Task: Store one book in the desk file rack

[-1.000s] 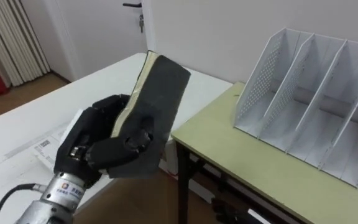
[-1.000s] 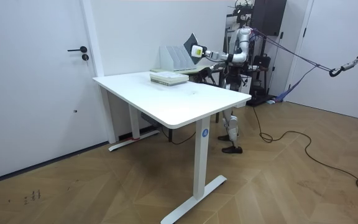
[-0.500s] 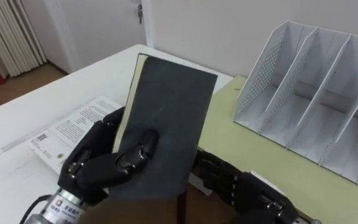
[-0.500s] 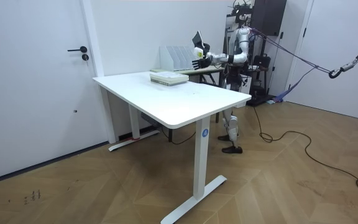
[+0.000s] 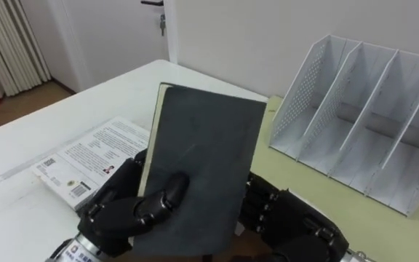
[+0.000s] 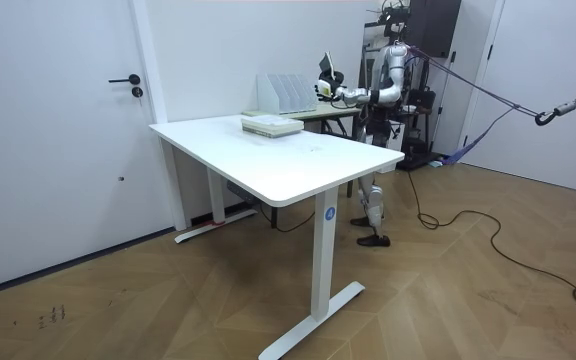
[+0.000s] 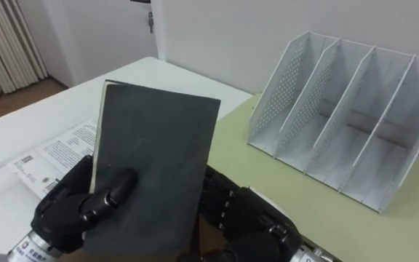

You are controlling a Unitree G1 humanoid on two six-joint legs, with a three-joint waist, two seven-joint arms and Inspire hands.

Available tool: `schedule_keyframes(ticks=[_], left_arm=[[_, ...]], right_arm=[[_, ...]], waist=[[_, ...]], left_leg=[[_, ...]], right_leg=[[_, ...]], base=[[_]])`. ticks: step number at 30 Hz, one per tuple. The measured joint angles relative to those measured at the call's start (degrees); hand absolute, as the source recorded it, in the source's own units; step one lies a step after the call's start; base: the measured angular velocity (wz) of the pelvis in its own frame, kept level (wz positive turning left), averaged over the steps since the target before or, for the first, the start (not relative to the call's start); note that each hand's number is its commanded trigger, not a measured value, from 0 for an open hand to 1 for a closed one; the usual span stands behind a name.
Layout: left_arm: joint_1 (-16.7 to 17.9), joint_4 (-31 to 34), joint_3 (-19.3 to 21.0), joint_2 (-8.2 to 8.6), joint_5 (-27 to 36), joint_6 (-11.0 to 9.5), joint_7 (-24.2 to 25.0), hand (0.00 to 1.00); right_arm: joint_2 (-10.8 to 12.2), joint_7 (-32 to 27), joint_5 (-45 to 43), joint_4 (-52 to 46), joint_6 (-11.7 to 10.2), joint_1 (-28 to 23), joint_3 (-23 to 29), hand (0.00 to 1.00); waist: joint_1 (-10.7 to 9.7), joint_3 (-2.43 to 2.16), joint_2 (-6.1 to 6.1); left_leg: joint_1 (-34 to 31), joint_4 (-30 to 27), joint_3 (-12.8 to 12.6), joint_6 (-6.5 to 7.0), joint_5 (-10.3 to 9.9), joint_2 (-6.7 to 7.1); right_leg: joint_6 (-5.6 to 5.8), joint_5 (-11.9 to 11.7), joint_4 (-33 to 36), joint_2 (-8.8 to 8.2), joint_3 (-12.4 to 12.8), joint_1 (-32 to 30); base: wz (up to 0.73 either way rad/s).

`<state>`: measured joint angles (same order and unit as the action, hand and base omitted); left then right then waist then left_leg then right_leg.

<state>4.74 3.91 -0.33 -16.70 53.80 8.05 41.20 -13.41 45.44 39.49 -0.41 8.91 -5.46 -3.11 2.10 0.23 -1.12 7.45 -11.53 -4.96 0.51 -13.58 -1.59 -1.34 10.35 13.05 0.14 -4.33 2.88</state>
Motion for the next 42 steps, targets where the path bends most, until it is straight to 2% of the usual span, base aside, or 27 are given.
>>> schedule_keyframes(ticks=[4,6,10,13,16,19,21,25,26,27,28,32,37,39,42], left_arm=[[0.00,-0.08,-0.06,-0.13,-0.07,2.12,2.10,1.00],[0.00,-0.09,-0.22,-0.14,0.07,3.27,3.51,1.00],[-0.04,-1.78,-1.34,-0.40,0.59,3.78,4.46,1.00],[-0.05,-2.64,-2.50,-1.70,0.59,4.74,4.43,1.00],[-0.33,-2.96,-2.52,-2.27,0.73,4.99,4.52,1.00],[-0.34,-2.97,-2.73,-2.65,1.98,5.60,4.34,1.00],[-0.38,-2.97,-2.92,-3.72,3.11,5.72,4.24,1.00],[-0.71,-2.98,-3.00,-4.33,3.74,5.87,4.37,1.00],[-0.91,-3.05,-2.99,-4.36,4.40,6.14,4.36,1.00],[-0.98,-3.17,-3.01,-4.43,5.36,6.77,4.36,1.00],[-0.98,-3.24,-3.02,-4.49,5.77,7.05,4.37,1.00],[-0.98,-3.42,-3.15,-4.74,6.81,8.13,4.35,1.00],[-0.99,-3.64,-3.43,-4.86,6.84,8.54,4.52,1.00],[-1.14,-3.54,-5.52,-6.13,6.80,9.64,5.73,1.00],[-1.25,-2.86,-6.68,-7.15,6.26,10.57,6.15,1.00]], right_arm=[[-0.10,1.37,4.13,-1.94,1.26,0.03,-0.11,0.00],[-0.20,2.28,6.66,-2.49,1.93,0.05,-0.21,0.00],[-0.42,2.31,10.60,-2.58,2.55,0.07,-0.75,0.00],[-0.49,2.16,13.58,-2.59,2.88,0.07,-1.32,0.00],[-0.61,1.51,15.69,-2.58,3.69,0.03,-2.26,0.00],[-1.78,1.34,18.48,-2.58,3.71,-0.10,-3.48,0.00],[-2.74,1.09,21.18,-2.59,3.71,-0.11,-4.94,0.00],[-2.83,0.22,25.82,-2.58,4.39,-0.60,-6.07,0.00],[-2.83,-0.29,27.66,-2.59,4.65,-0.63,-6.40,0.44],[-2.75,-0.79,28.68,-3.01,4.84,-0.86,-6.69,0.69],[-2.78,-1.05,29.12,-3.29,4.86,-1.02,-6.87,1.00],[-2.79,-2.74,31.14,-3.42,4.90,-1.45,-7.58,1.00],[-3.15,-3.95,32.00,-3.94,4.92,-2.27,-9.28,1.00],[-3.18,-4.95,31.94,-4.05,4.98,-2.86,-9.38,1.00],[-3.57,-5.32,31.92,-4.09,5.00,-3.80,-9.36,1.00]], waist=[[0.65,-0.06,-0.69],[0.86,-0.27,-1.05],[1.29,-0.33,-1.18],[1.28,-0.32,-1.19],[1.32,-0.25,-1.32],[1.32,-0.13,-1.65],[1.25,-0.16,-1.75],[1.35,-0.21,-1.90],[1.35,-0.23,-1.93],[1.36,-0.31,-2.00],[1.36,-0.36,-2.06],[1.33,-0.74,-2.45],[1.35,-0.82,-2.52],[1.40,-0.86,-2.45],[1.36,-0.87,-2.37]], left_leg=[[-0.51,0.08,-0.14,-0.01,0.00,-0.07],[-0.99,0.01,-0.16,-0.01,0.00,-0.07],[-1.15,-0.13,-0.38,-0.02,0.01,-0.08],[-1.23,-0.24,-0.39,-0.02,0.01,-0.05],[-1.22,-0.26,-0.42,-0.02,0.01,-0.07],[-0.95,-0.26,-0.54,-0.02,0.00,-0.09],[-0.94,-0.25,-1.00,-0.02,0.00,-0.21],[-0.93,-0.19,-1.05,-0.03,0.00,-0.19],[-0.91,-0.19,-1.04,-0.03,0.00,-0.18],[-0.91,-0.19,-1.04,-0.03,-0.01,-0.17],[-0.91,-0.20,-1.04,-0.02,-0.01,-0.16],[-0.83,-0.22,-1.07,-0.02,0.00,-0.06],[-0.71,-0.31,-1.19,-0.03,0.00,-0.07],[-0.55,-0.25,-1.35,-0.02,0.00,0.00],[-0.62,-0.26,-1.33,-0.02,0.00,0.02]], right_leg=[[-0.08,0.01,0.67,0.16,0.28,-0.12],[-0.11,0.02,0.81,0.15,0.32,-0.61],[-0.14,0.05,0.84,0.09,0.45,-0.75],[-0.14,0.05,0.80,0.04,0.49,-0.87],[-0.13,0.04,0.83,0.03,0.46,-0.84],[-0.13,0.04,1.02,0.03,0.51,-0.85],[-0.16,0.05,1.14,0.08,0.47,-0.85],[-0.18,0.08,1.45,0.06,0.52,-0.83],[-0.18,0.08,1.51,0.05,0.53,-0.84],[-0.18,0.09,1.55,0.05,0.56,-0.86],[-0.18,0.09,1.56,0.06,0.58,-0.86],[-0.19,0.09,1.66,0.06,0.67,-0.85],[-0.19,0.09,1.76,0.10,0.95,-0.84],[-0.19,0.09,1.67,0.16,1.09,-0.75],[-0.18,0.08,1.54,0.15,1.07,-0.72]], base=[[-0.04],[0.00],[0.00],[0.00],[0.00],[0.00],[0.00],[0.00],[0.00],[0.00],[0.00],[0.00],[0.00],[0.00],[0.00]])
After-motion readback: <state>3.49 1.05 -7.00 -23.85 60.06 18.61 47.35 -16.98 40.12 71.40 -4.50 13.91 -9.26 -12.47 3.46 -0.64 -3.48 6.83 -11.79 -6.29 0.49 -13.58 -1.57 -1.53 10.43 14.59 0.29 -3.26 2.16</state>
